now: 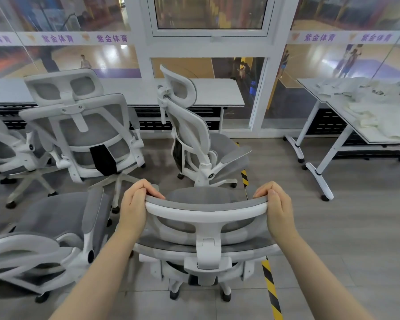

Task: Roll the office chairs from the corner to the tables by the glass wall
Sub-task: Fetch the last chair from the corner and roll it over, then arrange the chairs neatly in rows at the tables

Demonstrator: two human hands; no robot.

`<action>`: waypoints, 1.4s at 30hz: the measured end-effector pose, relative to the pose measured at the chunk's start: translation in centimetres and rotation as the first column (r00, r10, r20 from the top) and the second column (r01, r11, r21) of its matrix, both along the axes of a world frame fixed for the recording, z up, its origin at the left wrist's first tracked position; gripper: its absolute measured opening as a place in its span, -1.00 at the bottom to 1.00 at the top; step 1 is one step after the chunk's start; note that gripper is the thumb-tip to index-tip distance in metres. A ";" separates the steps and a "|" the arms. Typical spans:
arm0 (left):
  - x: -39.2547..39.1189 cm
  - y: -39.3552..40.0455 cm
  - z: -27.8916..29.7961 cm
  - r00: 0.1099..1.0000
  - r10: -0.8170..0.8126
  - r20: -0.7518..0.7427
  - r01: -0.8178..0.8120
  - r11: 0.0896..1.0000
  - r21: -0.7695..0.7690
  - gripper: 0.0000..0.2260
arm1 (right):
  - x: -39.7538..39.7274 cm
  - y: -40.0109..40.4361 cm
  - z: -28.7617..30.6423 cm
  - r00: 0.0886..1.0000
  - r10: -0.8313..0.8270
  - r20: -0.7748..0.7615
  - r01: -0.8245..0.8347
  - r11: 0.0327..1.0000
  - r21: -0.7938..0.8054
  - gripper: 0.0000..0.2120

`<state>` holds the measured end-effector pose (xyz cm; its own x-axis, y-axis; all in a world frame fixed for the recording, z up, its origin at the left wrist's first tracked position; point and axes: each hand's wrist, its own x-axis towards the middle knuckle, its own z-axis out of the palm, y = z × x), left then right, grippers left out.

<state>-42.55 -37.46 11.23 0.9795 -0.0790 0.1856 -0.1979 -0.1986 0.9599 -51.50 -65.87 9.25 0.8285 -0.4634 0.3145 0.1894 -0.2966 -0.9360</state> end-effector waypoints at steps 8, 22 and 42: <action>-1.7 0.9 4.2 0.964 -0.263 -0.032 0.240 0.813 0.531 -0.78 | -3.3 0.1 2.2 0.986 -0.062 -0.152 0.017 0.959 -0.284 -0.76; -8.3 -17.0 6.2 0.689 -0.694 0.211 0.267 0.513 0.816 -0.72 | -13.1 -7.6 1.6 0.928 -0.148 -0.342 -0.017 0.899 -0.437 -0.69; -9.4 -46.4 -6.3 0.744 -0.634 -0.211 0.485 0.295 0.823 -0.79 | -19.6 -40.2 -6.3 0.646 -0.262 -0.717 -0.136 0.885 -0.446 -0.72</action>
